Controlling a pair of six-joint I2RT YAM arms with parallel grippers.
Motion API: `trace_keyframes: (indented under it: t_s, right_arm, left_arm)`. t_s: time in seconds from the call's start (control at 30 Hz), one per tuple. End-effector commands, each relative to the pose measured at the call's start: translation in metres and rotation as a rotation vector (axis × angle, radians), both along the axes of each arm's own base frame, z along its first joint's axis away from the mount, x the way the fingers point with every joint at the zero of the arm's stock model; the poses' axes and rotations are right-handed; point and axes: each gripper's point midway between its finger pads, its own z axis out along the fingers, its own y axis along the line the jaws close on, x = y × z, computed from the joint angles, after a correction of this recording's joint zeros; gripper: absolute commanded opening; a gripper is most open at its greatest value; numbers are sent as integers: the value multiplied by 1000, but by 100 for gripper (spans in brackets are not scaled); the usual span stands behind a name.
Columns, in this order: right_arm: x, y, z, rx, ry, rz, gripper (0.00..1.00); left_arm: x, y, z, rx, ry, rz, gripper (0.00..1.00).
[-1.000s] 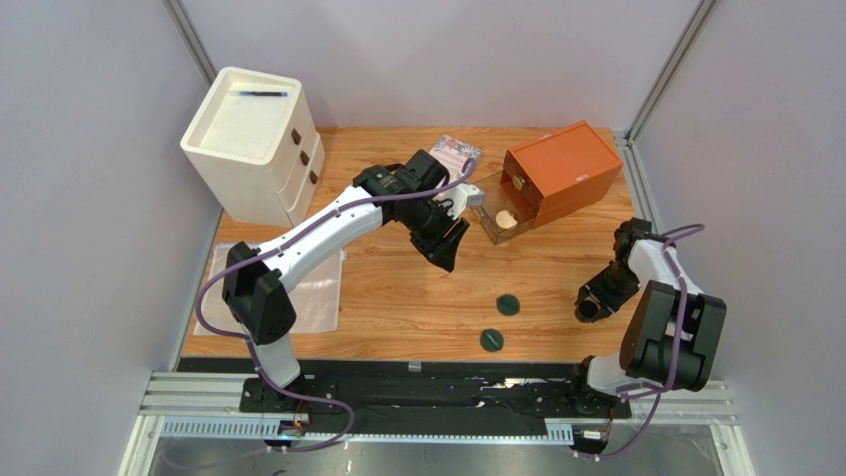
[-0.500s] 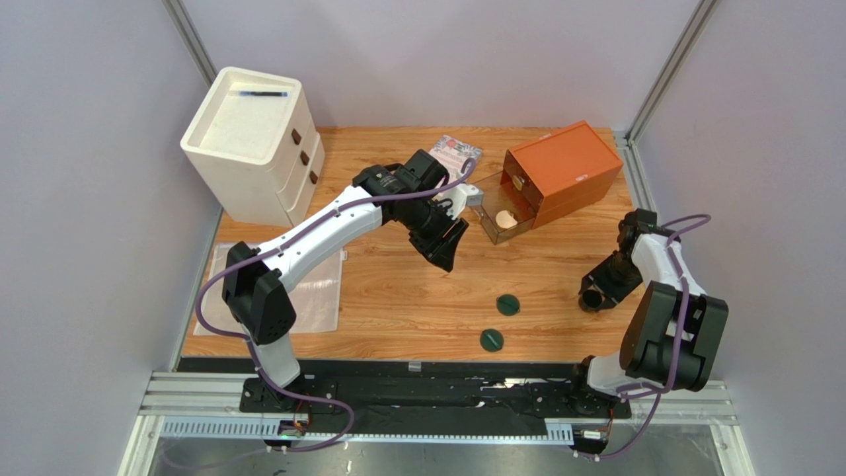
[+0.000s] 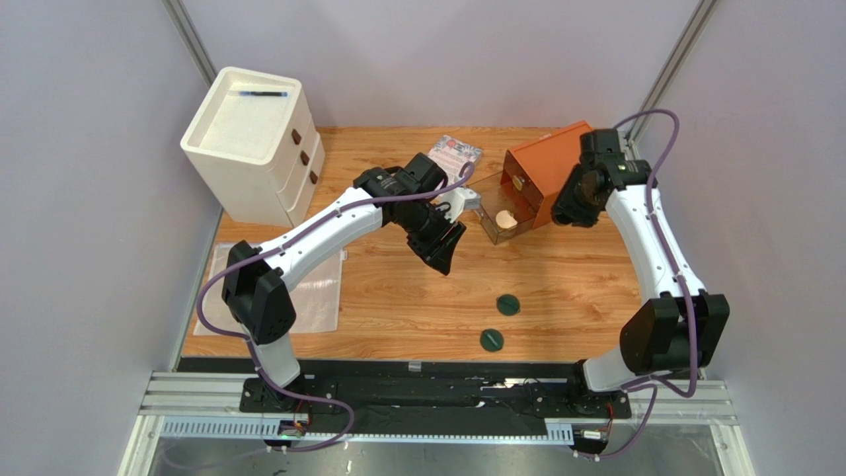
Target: Organize the makeup
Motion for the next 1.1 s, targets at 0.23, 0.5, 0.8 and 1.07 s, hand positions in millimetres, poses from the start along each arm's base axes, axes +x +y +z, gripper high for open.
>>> trace_keyframes:
  t_s: [0.23, 0.5, 0.8, 1.07]
  right_arm:
    - [59, 57, 12, -29, -43, 148, 0]
    - [96, 103, -4, 10, -47, 223, 0]
    - [125, 135, -35, 49, -18, 237, 0]
    - [144, 145, -55, 80, -6, 191, 0]
  left_arm:
    - [-5, 8, 3, -14, -15, -15, 52]
    - [-5, 11, 1, -3, -23, -5, 51]
    - [-5, 13, 2, 2, -32, -4, 51]
    - [-4, 15, 3, 7, -42, -4, 50]
